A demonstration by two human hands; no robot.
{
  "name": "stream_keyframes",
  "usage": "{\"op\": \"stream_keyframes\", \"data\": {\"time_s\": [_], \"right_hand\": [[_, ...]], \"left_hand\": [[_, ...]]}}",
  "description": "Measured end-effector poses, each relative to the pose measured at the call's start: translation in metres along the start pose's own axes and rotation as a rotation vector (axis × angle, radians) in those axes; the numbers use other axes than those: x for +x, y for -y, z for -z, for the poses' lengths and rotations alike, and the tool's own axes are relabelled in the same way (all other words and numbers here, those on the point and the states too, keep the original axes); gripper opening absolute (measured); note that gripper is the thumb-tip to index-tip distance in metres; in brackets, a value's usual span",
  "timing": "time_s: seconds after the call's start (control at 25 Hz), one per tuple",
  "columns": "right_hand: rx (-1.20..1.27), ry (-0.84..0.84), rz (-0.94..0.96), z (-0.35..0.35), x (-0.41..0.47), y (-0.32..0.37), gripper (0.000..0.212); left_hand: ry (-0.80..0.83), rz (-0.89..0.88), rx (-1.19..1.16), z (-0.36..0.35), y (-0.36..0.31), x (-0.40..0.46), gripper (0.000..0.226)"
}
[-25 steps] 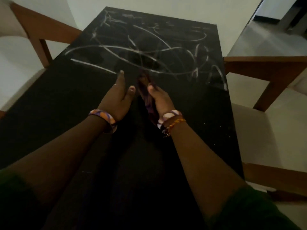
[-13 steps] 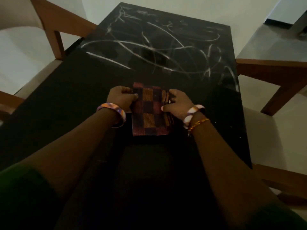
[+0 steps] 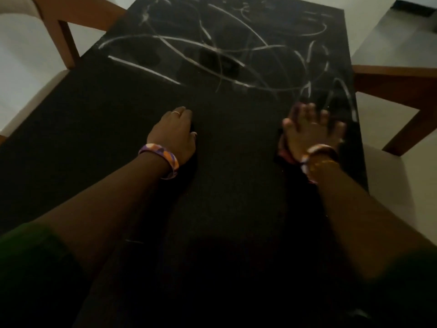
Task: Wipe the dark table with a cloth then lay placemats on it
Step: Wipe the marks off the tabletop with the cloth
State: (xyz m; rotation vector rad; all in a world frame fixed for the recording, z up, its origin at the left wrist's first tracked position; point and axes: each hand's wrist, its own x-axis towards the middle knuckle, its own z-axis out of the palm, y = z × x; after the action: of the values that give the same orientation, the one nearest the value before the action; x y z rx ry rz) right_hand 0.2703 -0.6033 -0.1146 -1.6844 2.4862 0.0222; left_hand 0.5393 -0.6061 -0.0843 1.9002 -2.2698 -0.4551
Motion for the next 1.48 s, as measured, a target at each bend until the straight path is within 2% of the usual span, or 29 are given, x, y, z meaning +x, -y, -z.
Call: {"op": "stream_keyframes", "data": {"time_s": [0.08,0.16,0.24,0.36,0.44,0.52,0.64,0.72,0.84,0.92,0.96,1.08,1.16,1.24,1.36,1.48], "right_hand": [[0.024,0.048,-0.231,0.011,-0.010,-0.052,0.062],[0.013,0.026,-0.261,0.008,-0.017,-0.040,0.062],[0.037,-0.053,-0.032,-0.003,-0.017,0.024,0.062],[0.053,-0.041,0.370,-0.019,-0.028,0.118,0.062],[0.032,-0.003,0.448,-0.019,-0.022,0.122,0.062],[0.018,-0.037,0.336,-0.016,-0.002,0.075,0.063],[0.021,-0.060,-0.035,-0.003,0.016,-0.028,0.063],[0.146,-0.045,-0.211,0.005,0.000,-0.079,0.063],[0.409,-0.019,-0.337,-0.006,-0.076,-0.098,0.062],[0.323,-0.017,-0.371,-0.012,-0.126,-0.091,0.063],[0.268,-0.041,-0.357,-0.011,-0.131,-0.089,0.063],[0.382,-0.134,-0.306,-0.003,-0.060,-0.091,0.062],[0.402,-0.062,-0.274,0.007,-0.004,-0.090,0.062],[0.277,0.023,-0.199,0.009,0.005,-0.092,0.063],[0.071,0.018,0.059,-0.005,-0.075,-0.099,0.061],[0.019,0.007,0.178,-0.019,-0.181,-0.093,0.062]], "left_hand": [[0.027,-0.010,0.064,-0.002,0.005,0.006,0.052],[0.020,0.009,0.091,-0.001,0.013,0.008,0.051],[-0.027,0.026,0.089,0.002,0.019,0.011,0.050],[-0.052,0.053,0.076,0.000,0.010,0.014,0.050],[-0.038,0.024,0.068,-0.006,-0.008,0.017,0.051],[-0.021,-0.056,0.064,-0.015,-0.031,0.016,0.054],[0.049,-0.223,0.058,-0.030,-0.071,0.010,0.057],[0.101,-0.332,0.065,-0.040,-0.096,-0.001,0.057],[0.133,-0.450,0.083,-0.051,-0.121,-0.016,0.057],[0.148,-0.471,0.093,-0.054,-0.129,-0.021,0.057],[0.146,-0.468,0.098,-0.055,-0.132,-0.022,0.056],[0.143,-0.443,0.126,-0.059,-0.136,-0.025,0.057],[0.134,-0.415,0.134,-0.064,-0.135,-0.029,0.057],[0.124,-0.371,0.126,-0.065,-0.131,-0.037,0.057],[0.113,-0.291,0.118,-0.063,-0.119,-0.051,0.055],[0.120,-0.231,0.112,-0.060,-0.114,-0.062,0.054]]}}
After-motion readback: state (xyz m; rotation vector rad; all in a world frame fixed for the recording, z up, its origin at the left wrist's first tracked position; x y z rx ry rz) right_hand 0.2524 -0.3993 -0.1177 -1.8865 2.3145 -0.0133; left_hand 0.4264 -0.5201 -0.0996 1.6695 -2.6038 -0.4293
